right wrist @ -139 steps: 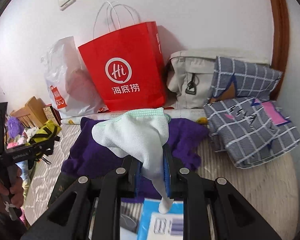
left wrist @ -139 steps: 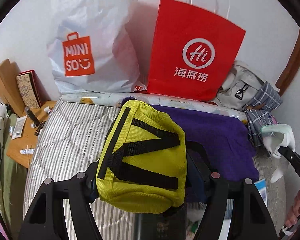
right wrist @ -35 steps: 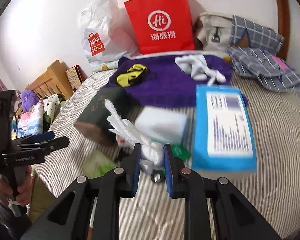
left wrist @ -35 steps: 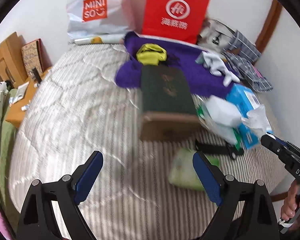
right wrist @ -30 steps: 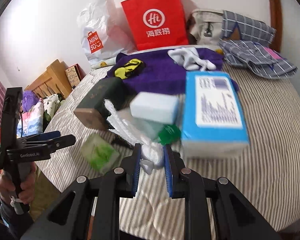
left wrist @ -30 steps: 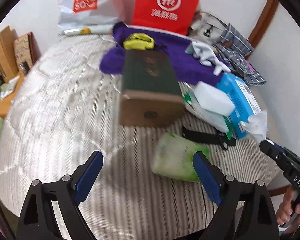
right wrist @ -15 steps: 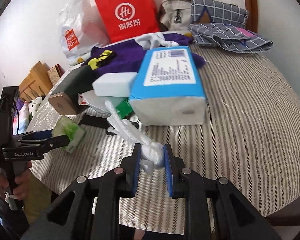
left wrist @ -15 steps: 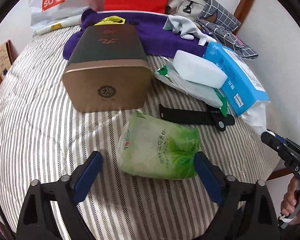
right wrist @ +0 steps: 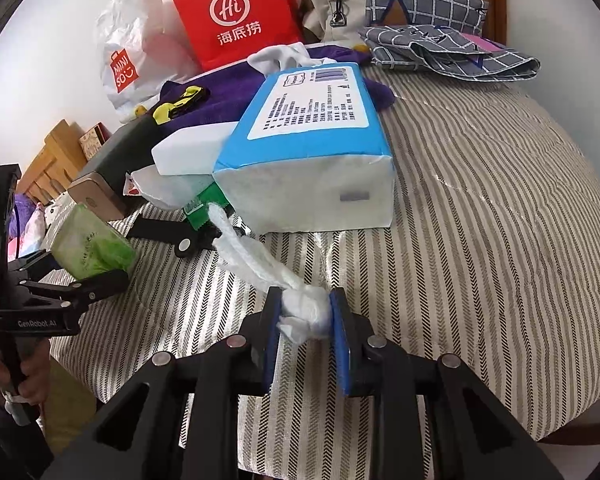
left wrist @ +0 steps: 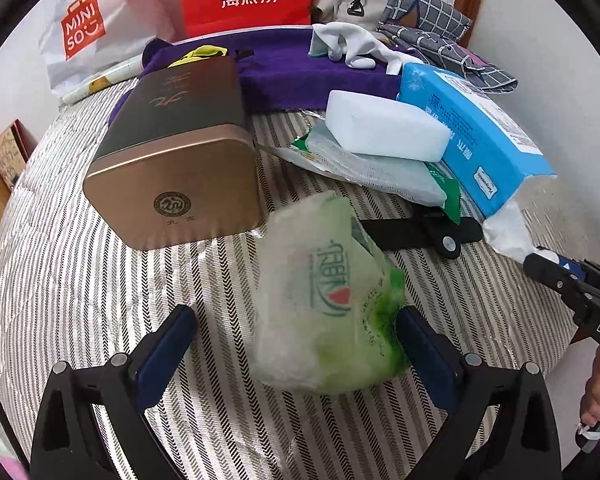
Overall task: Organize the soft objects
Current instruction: 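Reach the left gripper to the green wet-wipes packet and grasp it, then lift the green packet with the left gripper while the right gripper carries the plastic bag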
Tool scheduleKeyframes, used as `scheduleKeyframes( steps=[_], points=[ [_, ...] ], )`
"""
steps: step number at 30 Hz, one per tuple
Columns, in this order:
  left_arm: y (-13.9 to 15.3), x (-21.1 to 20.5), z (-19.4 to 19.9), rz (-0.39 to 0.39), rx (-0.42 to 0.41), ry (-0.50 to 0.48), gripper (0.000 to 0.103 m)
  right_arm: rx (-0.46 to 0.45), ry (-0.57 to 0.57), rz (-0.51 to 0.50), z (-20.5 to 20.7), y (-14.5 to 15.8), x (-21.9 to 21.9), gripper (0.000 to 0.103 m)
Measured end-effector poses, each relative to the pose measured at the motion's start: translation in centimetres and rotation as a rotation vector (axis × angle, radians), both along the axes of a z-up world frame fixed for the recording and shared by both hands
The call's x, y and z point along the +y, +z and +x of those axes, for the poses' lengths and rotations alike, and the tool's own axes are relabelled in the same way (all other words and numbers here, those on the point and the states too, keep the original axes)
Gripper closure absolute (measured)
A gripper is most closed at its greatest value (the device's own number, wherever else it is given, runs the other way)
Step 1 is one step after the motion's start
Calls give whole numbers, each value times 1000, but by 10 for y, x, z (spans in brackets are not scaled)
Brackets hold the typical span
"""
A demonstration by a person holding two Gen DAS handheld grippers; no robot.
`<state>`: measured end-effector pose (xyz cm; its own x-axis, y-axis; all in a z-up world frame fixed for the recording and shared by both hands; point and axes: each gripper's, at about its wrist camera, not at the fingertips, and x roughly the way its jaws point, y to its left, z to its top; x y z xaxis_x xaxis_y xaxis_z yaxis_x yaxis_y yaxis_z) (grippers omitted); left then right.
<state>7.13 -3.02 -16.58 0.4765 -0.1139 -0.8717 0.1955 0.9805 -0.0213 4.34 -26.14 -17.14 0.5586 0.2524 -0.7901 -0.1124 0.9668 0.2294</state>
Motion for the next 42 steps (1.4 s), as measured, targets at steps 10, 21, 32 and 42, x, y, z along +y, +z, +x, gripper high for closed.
scheduleKeyframes(
  steps=[10,21,32,42],
  points=[
    [3,-3,-4,-11,16,-16,3,-1,4,-1,0,1,-1,78],
    [4,-1,-1,-38,0,-18,15,0,7,-20,-1,1,3,78],
    [9,-3,-8,3,-13,-18,27,21,6,-2,-6,5,1,80],
    [30,16,-22,-13,-38,49,27,-29,14,8,-18,33,-3,80]
  ],
)
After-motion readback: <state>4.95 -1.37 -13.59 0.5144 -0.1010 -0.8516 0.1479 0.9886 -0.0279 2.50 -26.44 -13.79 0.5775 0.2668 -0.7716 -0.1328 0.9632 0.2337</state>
